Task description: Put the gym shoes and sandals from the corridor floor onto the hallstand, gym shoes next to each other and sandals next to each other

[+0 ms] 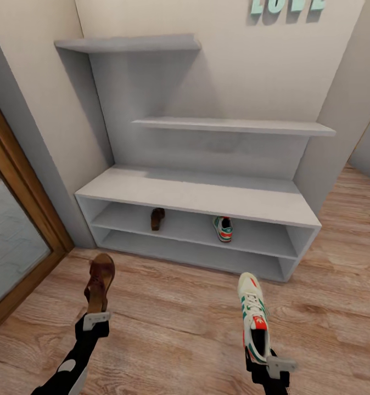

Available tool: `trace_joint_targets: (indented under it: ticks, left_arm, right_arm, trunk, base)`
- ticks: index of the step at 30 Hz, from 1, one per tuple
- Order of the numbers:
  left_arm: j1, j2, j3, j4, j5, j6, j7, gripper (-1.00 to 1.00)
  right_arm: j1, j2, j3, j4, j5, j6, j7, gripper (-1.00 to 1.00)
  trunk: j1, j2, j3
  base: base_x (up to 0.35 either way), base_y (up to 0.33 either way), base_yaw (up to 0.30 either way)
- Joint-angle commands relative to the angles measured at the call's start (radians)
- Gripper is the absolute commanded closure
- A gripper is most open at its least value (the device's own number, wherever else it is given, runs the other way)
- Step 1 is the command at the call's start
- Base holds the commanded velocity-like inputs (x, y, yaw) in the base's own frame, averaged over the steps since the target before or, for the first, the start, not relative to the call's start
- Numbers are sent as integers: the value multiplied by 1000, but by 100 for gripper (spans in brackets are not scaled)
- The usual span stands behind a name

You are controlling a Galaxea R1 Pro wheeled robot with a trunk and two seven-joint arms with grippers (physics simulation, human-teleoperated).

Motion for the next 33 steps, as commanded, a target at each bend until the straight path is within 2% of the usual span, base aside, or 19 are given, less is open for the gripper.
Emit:
trace_joint_targets:
  ticks: [1,6,9,22,28,29,33]
  left_arm:
    - [0,-1,9,1,-11,-3,-7,100]
    - [2,-1,9,2,-11,-2,-6,100]
    - [2,-1,9,2,-11,-2,-6,100]
    - [2,-1,9,2,-11,-2,-7,100]
    - [2,-1,9,3,-11,-1,-7,100]
    - [2,-1,9,3,-11,-1,-7,100]
    - [2,-1,9,3,-11,-1,-7,100]
  right_arm:
    - [-1,7,0,6,9,-8,-4,100]
    - [-1,35,14,35,13,-30,-7,100]
    - [-1,36,12,52,12,-31,-11,100]
    - [-1,-34,-2,70,10,-31,-36,100]
    - [-2,-59,-42,69,10,-31,-42,100]
    - [-2,-60,-134,68,10,-31,-42,100]
    - [-1,-70,-199,64,10,-31,-42,100]
  trunk:
    - [0,0,-1]
    - [0,0,-1]
    - [0,0,-1]
    - [0,0,-1]
    - [0,0,-1]
    - [0,0,-1]
    - [0,0,-1]
  base:
    - [0,0,0]
    - [0,0,0]
    - [0,0,0]
    - [0,0,0]
    - [0,0,0]
    - [0,0,0]
    - [0,0,0]
